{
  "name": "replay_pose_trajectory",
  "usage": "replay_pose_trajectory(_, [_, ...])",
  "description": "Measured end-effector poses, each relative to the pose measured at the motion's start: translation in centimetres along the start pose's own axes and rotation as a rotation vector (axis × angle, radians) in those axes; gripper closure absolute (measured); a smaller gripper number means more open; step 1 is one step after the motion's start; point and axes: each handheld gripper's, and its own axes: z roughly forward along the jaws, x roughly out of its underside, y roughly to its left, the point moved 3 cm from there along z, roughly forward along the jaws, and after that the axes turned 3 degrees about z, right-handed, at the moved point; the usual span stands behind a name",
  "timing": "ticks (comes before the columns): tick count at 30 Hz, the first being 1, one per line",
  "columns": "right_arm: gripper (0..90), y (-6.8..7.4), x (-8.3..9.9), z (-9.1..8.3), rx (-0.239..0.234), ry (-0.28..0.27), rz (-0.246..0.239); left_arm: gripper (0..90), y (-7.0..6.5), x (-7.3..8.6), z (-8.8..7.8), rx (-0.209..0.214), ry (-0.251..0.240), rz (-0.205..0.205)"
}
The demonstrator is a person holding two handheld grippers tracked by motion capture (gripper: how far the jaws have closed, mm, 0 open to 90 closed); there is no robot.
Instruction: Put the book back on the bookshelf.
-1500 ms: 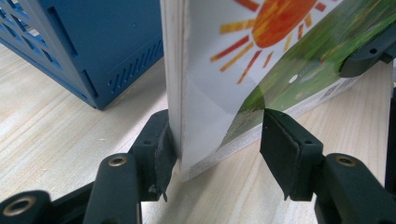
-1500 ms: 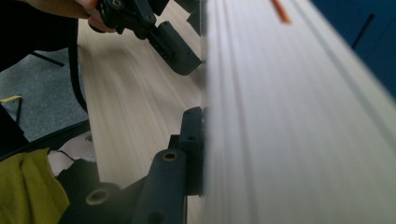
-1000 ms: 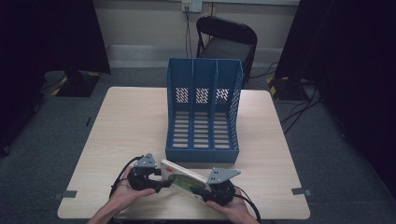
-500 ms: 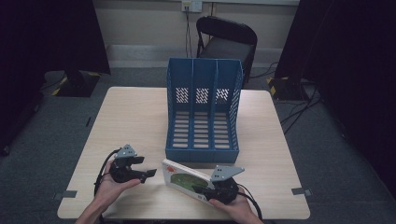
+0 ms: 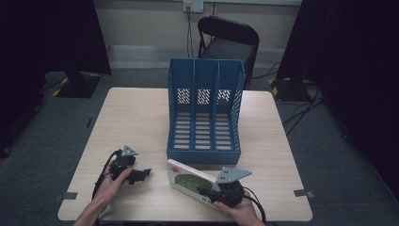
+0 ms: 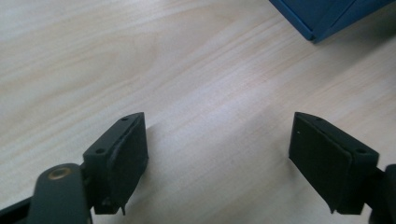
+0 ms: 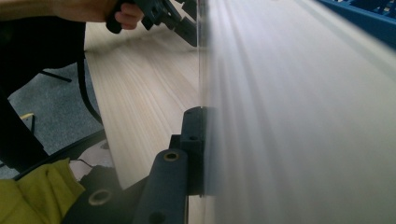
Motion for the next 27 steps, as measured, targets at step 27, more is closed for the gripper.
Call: replay_pose_trajectory(27, [76.1,0.7,-3.2,-4.2,-0.025,-0.103,-0.03,0.0,-0.6,0.5,0.9,0.007,-0.083,0.029])
